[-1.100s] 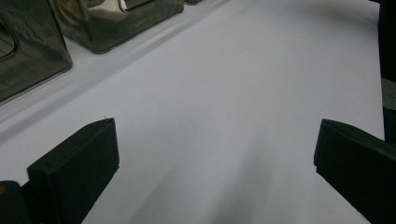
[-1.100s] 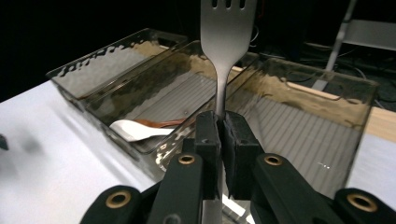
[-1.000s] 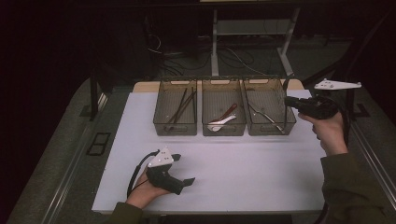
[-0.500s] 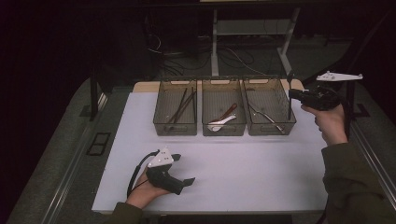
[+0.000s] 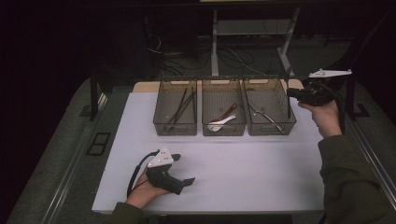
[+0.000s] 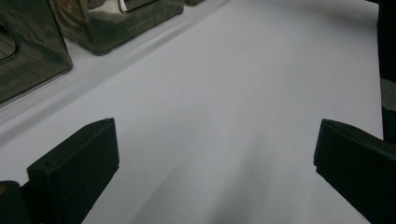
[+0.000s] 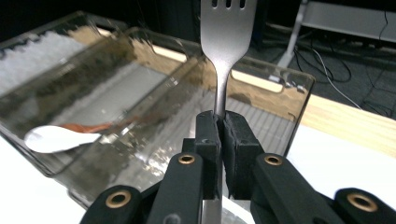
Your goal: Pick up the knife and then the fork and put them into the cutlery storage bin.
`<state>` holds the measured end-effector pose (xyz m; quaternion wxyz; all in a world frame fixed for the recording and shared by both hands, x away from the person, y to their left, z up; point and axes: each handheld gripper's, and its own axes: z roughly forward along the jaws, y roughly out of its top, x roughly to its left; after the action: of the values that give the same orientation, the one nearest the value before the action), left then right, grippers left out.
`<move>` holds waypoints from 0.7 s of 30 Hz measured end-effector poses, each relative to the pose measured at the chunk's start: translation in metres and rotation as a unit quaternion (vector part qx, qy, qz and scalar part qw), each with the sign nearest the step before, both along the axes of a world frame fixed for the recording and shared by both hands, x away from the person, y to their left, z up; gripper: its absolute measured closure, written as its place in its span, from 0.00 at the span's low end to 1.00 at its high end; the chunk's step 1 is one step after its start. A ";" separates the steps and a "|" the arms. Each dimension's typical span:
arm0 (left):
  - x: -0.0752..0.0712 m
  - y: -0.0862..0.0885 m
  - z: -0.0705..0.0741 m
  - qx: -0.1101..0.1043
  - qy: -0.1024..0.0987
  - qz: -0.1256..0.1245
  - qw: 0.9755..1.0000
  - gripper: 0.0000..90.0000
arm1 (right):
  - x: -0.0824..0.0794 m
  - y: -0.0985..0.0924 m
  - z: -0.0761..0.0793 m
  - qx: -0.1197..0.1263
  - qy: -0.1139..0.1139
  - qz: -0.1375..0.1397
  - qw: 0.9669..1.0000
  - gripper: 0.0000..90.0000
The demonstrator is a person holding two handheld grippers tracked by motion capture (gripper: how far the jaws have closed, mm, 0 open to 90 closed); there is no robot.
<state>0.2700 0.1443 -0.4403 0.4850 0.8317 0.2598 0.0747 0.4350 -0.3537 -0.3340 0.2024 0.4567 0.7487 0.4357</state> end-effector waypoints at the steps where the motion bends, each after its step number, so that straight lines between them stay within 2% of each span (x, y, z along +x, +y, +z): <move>1: 0.000 0.000 0.000 0.000 0.000 0.000 1.000 0.00 | 0.002 0.001 -0.002 -0.005 0.003 -0.001 1.000 0.94; 11: 0.000 0.000 0.000 0.000 0.000 0.000 1.000 0.00 | 0.013 0.010 -0.013 -0.032 0.029 0.005 0.999 0.94; 21: 0.000 0.000 0.000 -0.001 -0.001 -0.001 1.000 0.00 | 0.022 0.018 -0.022 -0.073 0.063 0.016 0.995 0.94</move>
<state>0.2698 0.1441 -0.4399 0.4863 0.8314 0.2583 0.0746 0.4567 -0.3354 -0.3556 0.1807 0.4555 0.7971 0.3528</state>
